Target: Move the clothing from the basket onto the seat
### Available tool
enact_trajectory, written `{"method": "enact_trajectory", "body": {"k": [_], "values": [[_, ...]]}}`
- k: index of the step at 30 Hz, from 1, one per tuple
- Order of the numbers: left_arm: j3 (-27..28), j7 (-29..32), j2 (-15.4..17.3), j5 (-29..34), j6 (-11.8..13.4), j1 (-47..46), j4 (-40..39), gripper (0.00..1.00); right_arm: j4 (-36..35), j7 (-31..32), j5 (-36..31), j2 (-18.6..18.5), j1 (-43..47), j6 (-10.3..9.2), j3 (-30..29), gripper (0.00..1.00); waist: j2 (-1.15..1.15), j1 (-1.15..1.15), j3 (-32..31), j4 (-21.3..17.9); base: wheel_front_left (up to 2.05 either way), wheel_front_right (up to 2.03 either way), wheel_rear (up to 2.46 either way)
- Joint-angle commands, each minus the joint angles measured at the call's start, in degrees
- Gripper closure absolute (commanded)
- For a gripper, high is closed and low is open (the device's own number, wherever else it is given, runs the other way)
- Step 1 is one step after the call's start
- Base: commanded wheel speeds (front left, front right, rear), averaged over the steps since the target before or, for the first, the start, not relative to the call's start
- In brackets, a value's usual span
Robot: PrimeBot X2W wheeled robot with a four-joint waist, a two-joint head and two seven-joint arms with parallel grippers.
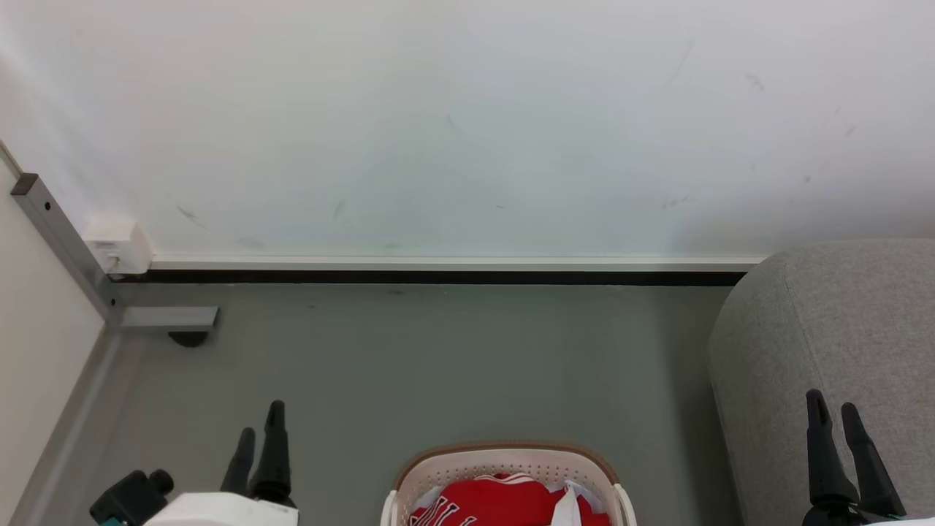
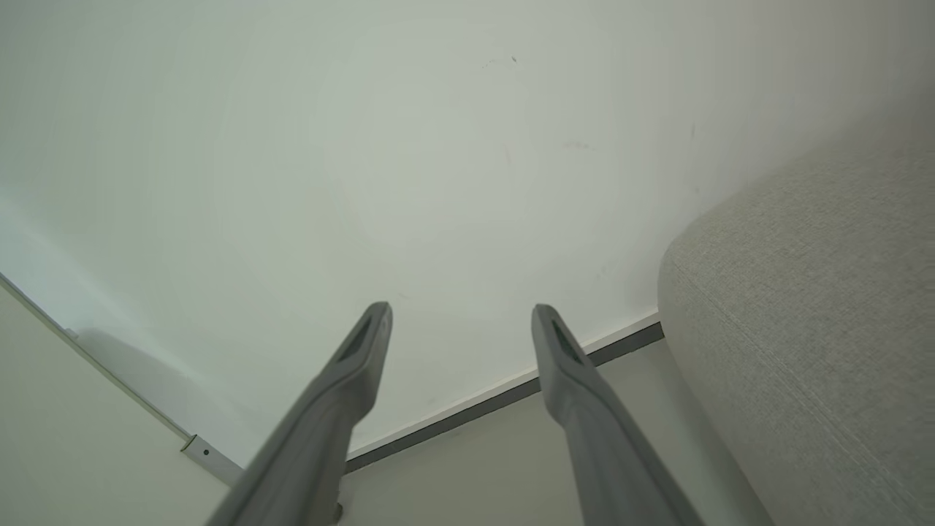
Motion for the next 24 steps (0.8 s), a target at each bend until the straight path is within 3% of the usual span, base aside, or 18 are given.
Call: {"method": "enact_trajectory", "body": {"k": [1, 24], "values": [[-0.07, -0.62, 0.60, 2.88, 0.16, -0.03, -0.66, 0.00, -0.25, -0.41, -2.93, 0.10, 0.00, 0.21, -1.00, 0.00, 0.00, 0.00, -0.04, 0.06, 0.00, 0.00, 0.00], [-2.12, -4.28, 2.65, 21.07, 0.11, 1.18, -0.65, 0.00, 2.12, -0.55, -23.72, 3.32, 1.26, 0.29, -5.53, 0.00, 0.00, 0.00, -0.23, 0.64, 0.00, 0.00, 0.00]]}}
